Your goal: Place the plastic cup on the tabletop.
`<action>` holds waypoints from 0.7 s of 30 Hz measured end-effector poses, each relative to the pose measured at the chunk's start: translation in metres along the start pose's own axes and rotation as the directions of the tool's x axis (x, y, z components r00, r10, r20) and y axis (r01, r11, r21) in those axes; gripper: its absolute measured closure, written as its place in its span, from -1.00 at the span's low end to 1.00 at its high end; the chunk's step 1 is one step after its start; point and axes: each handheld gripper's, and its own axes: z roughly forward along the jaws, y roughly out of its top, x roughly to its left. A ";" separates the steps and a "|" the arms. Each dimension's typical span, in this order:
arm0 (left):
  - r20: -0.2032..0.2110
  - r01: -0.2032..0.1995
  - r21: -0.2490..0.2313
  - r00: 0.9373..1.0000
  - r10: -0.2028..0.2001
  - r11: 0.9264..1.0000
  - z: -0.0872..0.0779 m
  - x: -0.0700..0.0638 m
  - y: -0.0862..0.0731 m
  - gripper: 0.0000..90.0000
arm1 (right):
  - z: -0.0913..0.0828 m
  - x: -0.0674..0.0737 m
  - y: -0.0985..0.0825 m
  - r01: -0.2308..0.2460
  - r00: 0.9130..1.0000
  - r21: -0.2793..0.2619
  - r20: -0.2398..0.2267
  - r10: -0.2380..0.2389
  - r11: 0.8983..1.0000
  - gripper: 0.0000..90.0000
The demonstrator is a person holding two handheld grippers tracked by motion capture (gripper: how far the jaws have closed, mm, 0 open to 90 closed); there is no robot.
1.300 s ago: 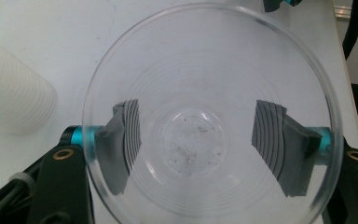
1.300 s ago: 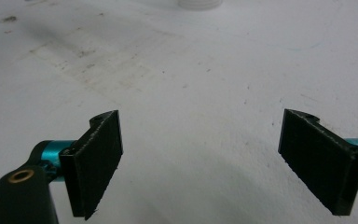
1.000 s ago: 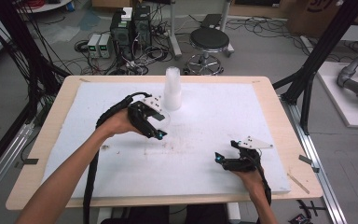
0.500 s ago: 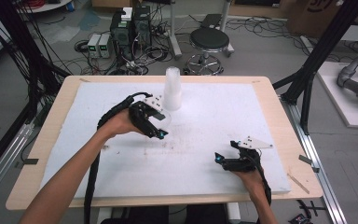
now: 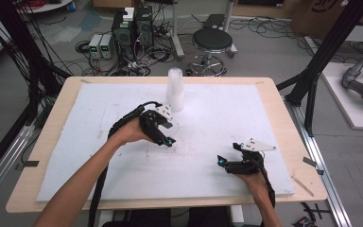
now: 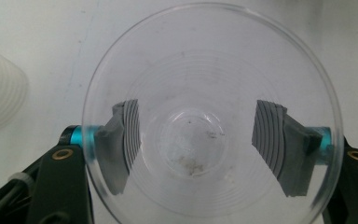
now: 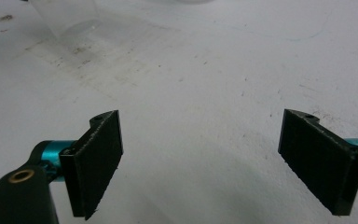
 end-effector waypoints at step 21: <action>0.020 0.058 0.099 0.998 -0.061 0.993 0.030 0.000 0.002 -0.69 | 0.001 0.000 0.000 0.006 1.000 0.004 -0.006 -0.006 1.000 -0.69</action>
